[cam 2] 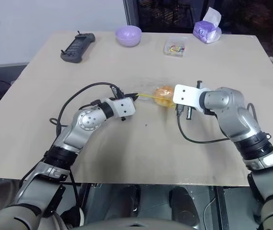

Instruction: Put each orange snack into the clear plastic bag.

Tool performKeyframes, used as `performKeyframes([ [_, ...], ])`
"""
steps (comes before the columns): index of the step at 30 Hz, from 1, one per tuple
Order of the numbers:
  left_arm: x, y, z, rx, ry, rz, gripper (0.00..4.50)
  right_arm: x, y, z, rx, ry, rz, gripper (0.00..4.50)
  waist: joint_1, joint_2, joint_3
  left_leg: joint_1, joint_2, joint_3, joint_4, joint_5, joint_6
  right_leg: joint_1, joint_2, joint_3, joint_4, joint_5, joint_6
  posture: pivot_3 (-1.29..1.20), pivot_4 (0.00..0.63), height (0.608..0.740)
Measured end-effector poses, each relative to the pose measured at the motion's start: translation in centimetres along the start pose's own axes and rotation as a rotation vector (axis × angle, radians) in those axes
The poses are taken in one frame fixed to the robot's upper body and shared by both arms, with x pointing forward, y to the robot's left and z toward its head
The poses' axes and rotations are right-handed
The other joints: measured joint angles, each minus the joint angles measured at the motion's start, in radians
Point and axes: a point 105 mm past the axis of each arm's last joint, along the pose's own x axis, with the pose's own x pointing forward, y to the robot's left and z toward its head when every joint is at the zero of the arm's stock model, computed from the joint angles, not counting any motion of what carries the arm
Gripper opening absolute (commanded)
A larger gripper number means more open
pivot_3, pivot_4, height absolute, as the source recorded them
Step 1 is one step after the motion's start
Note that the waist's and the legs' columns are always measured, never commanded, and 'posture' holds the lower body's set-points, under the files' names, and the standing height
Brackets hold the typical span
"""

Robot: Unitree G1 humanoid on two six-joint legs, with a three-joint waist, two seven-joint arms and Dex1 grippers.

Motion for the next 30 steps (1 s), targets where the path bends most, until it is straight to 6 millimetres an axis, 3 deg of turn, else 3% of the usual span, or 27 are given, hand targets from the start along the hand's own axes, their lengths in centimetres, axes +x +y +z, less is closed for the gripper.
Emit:
performKeyframes([
  [17,1.3,1.2,-0.4,-0.034,0.015,0.053,0.00,-0.4,-0.9,-1.3,0.066,0.065,-0.059,0.09,0.000,0.000,0.000,0.000,0.000,0.000,0.000,0.000,0.000,0.000,0.000,0.000,0.000,0.000,0.000,0.00,0.150,0.740],
  [21,2.4,4.9,0.5,-0.045,-0.008,0.172,0.00,-1.0,-5.9,-0.3,0.053,0.030,-0.277,0.09,0.000,0.000,0.000,0.000,0.000,0.000,0.000,0.000,0.000,-0.001,0.000,0.000,0.000,0.000,0.000,0.00,0.150,0.740],
  [24,2.6,8.9,1.6,-0.035,-0.042,0.300,0.00,-2.2,-9.4,1.2,0.022,-0.032,-0.441,0.09,0.000,0.000,0.000,-0.001,0.000,0.000,-0.001,0.002,-0.004,-0.001,0.000,0.000,-0.001,0.000,0.000,0.00,0.150,0.740],
  [27,2.6,11.3,2.5,-0.037,-0.075,0.393,0.00,-2.8,-10.7,1.9,0.022,-0.073,-0.507,0.09,0.000,0.000,0.000,-0.001,-0.001,0.000,-0.001,0.002,-0.004,-0.001,-0.001,0.000,-0.002,0.000,0.000,0.00,0.150,0.740],
  [30,2.3,11.8,3.1,-0.047,-0.109,0.413,0.00,-3.1,-10.2,1.9,0.038,-0.094,-0.463,0.09,0.000,0.000,0.000,-0.001,-0.001,0.000,-0.002,0.002,-0.004,-0.001,-0.001,0.000,-0.002,0.000,0.000,0.00,0.150,0.740],
])
